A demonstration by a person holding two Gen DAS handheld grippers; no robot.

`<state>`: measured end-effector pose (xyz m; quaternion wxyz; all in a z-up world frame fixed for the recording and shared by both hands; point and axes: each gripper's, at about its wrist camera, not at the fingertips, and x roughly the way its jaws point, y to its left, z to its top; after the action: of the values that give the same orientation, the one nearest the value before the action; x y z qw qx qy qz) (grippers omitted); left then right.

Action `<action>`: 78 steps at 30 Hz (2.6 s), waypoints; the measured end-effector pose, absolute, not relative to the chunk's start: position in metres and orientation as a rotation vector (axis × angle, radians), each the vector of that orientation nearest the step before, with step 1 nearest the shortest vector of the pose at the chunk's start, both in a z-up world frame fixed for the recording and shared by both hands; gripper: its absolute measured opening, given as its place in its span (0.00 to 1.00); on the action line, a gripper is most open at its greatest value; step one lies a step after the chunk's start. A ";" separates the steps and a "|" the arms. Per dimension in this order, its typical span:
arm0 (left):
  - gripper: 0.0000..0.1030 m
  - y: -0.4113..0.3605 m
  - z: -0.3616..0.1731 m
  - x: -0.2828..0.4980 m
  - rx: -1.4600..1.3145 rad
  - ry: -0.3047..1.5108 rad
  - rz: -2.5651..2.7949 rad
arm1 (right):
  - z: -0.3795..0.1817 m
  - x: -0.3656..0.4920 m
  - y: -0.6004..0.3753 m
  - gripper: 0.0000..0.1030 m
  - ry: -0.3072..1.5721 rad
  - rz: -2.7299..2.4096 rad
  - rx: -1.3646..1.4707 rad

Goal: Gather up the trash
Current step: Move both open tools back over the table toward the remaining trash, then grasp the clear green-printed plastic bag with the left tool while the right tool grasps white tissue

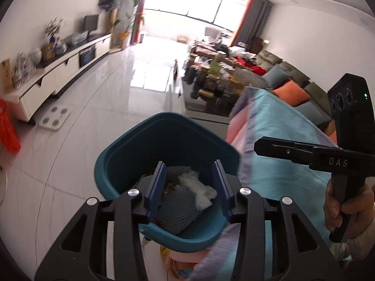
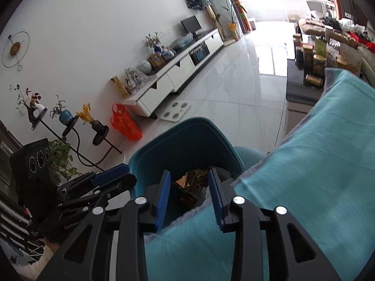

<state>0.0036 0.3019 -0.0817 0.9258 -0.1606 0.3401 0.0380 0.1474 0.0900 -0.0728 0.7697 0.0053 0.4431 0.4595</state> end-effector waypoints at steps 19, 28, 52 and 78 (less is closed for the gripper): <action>0.68 0.147 -0.042 0.014 -0.159 0.647 -0.333 | -0.027 0.113 -0.115 0.45 0.738 0.747 0.115; 0.67 0.051 -0.044 0.044 -0.058 0.693 -0.529 | -0.031 0.106 -0.207 0.45 0.712 0.546 0.201; 0.63 -0.082 -0.065 0.109 0.012 0.848 -0.736 | -0.066 0.128 -0.314 0.46 0.741 0.317 0.328; 0.17 -0.093 -0.079 0.118 -0.002 0.904 -0.727 | -0.098 0.169 -0.316 0.13 0.839 0.329 0.373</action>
<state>0.1184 -0.0926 -0.0789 0.8365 -0.0011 0.4271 -0.3433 0.1693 -0.3162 -0.0976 0.8834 0.1790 0.4031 0.1582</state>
